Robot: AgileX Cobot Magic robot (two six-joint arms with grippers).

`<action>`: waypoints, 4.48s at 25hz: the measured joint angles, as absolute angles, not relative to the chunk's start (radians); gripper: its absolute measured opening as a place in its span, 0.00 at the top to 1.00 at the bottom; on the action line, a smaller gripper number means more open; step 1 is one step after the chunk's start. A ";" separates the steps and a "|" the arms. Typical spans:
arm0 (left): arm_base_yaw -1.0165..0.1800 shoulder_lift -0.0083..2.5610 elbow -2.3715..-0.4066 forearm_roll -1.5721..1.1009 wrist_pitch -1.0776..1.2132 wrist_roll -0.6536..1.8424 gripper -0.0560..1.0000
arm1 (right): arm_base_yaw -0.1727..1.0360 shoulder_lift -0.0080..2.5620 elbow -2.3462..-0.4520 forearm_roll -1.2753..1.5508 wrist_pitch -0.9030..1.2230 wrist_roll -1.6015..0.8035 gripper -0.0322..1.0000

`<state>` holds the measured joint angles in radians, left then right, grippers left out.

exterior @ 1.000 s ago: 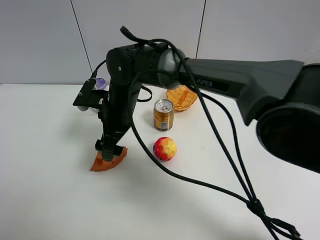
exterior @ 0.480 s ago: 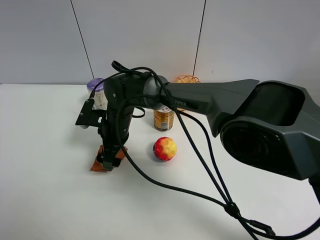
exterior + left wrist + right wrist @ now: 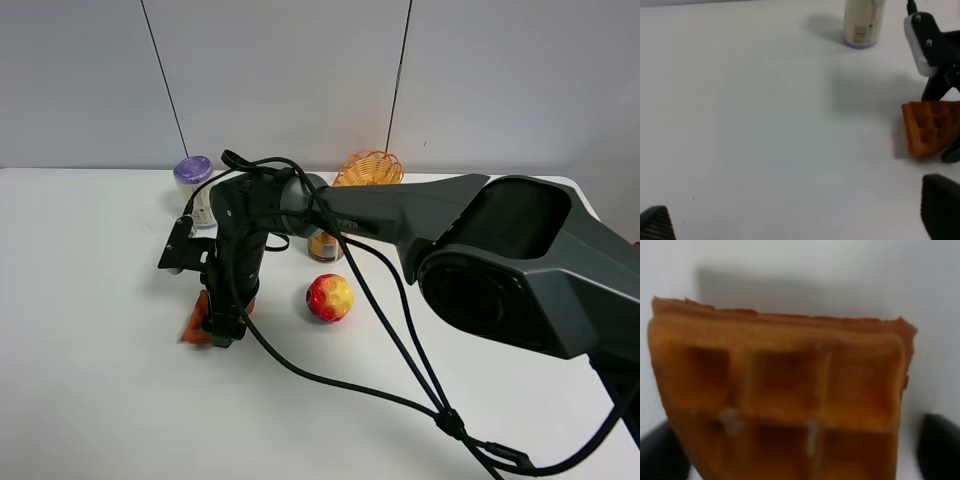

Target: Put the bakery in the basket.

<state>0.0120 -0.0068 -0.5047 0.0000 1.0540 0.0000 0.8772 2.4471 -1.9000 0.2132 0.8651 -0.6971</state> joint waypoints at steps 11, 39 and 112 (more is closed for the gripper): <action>0.012 -0.007 -0.505 0.000 1.054 0.000 0.01 | 0.875 2.372 -2.054 0.219 0.922 -0.508 0.37; 0.012 -0.007 -0.505 0.000 1.054 0.000 0.01 | 0.434 2.068 -1.609 -0.129 0.540 -0.164 0.37; 0.012 -0.007 -0.505 0.000 1.054 0.000 0.01 | -0.039 -0.002 -0.479 0.027 1.061 0.009 0.05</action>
